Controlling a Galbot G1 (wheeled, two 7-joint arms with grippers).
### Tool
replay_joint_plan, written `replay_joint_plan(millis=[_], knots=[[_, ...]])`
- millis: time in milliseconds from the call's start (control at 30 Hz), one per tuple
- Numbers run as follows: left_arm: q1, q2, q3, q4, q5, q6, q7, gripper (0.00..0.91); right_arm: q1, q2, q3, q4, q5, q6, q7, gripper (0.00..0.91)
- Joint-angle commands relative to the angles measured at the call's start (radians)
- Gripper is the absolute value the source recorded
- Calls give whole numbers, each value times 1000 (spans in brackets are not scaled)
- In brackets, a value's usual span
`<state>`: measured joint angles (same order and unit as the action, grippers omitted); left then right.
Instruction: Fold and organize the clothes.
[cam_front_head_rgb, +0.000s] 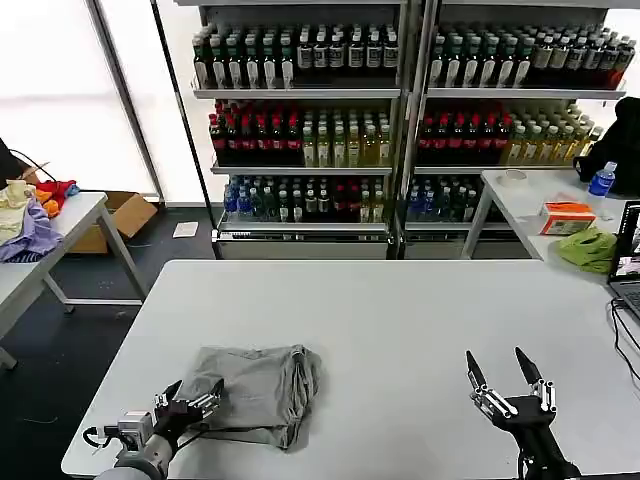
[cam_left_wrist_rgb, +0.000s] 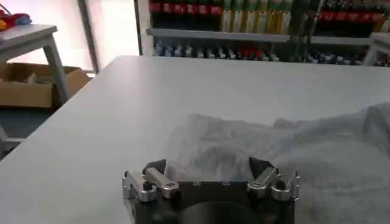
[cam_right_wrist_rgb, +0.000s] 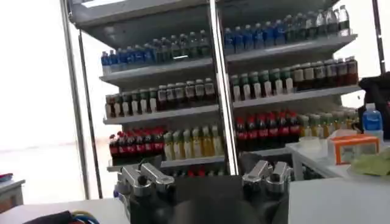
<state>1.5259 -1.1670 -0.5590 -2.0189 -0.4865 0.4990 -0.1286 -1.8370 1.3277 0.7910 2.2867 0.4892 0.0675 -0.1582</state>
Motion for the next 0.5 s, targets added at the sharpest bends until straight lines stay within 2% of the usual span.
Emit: replay_joint_plan(millis=[33,233,500], knots=[[-2,0,-14,46,-38,6,7,10,-1,1,0,1,1,1,1,907],[-2,-12,-8,52,-63,-18,9,20,-2,4,-1,2,1,4,4,907],[4,-4,-39,36,-210,-26,8,20,-3,4,0,2,4,8,8,907]])
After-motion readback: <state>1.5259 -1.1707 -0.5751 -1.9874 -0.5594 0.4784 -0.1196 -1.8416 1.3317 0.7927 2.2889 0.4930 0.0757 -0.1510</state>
